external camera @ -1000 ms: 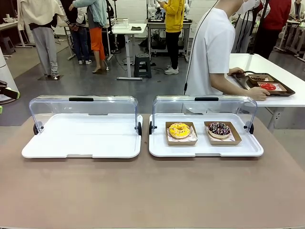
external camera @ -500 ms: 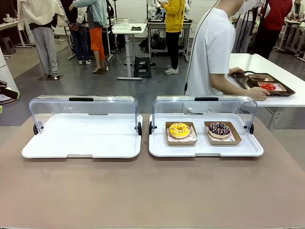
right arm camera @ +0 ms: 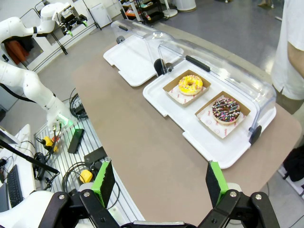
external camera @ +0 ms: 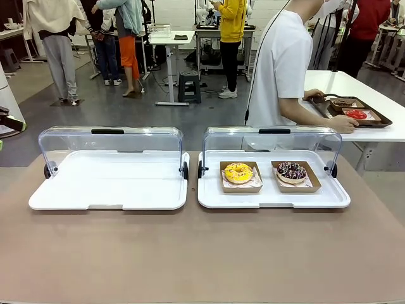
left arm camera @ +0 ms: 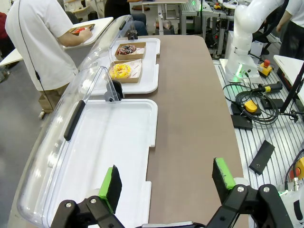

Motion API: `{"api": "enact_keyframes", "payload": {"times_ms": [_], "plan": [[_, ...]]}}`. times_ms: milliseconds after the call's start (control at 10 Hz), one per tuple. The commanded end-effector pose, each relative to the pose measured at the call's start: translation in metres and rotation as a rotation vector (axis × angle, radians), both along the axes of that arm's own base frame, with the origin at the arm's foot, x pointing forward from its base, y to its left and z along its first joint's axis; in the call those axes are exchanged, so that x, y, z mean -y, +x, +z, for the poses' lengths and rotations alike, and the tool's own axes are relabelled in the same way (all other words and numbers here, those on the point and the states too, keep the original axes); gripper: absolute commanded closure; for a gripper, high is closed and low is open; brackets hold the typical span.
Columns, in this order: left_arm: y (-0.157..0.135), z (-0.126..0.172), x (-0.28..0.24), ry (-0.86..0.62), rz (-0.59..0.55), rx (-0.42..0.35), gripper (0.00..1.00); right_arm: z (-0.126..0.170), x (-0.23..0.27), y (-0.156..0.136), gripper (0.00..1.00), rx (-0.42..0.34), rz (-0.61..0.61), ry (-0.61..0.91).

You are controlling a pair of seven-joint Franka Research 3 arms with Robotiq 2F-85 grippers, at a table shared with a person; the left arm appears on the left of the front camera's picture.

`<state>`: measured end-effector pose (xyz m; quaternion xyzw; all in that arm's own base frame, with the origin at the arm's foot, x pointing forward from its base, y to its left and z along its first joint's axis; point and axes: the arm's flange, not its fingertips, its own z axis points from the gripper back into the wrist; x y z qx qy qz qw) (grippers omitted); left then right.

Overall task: Provide the desired donut to the person.
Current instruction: Place the picked Paper togo box onto the Handle tray extended by the person.

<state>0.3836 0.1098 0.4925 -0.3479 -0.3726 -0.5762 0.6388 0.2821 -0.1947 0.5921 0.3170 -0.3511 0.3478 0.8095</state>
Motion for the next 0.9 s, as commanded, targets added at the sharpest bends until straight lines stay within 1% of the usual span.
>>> {"api": "enact_keyframes", "payload": {"times_ms": [0,800], "plan": [[-0.0013,-0.0007,-0.0019,-0.009,-0.006,0.01,0.0,0.0001,-0.0006,0.0014,0.0,0.017,0.012,0.017],[-0.0013,-0.0007,-0.0019,-0.009,-0.006,0.01,0.0,0.0001,-0.0006,0.0014,0.0,0.017,0.012,0.017]]}}
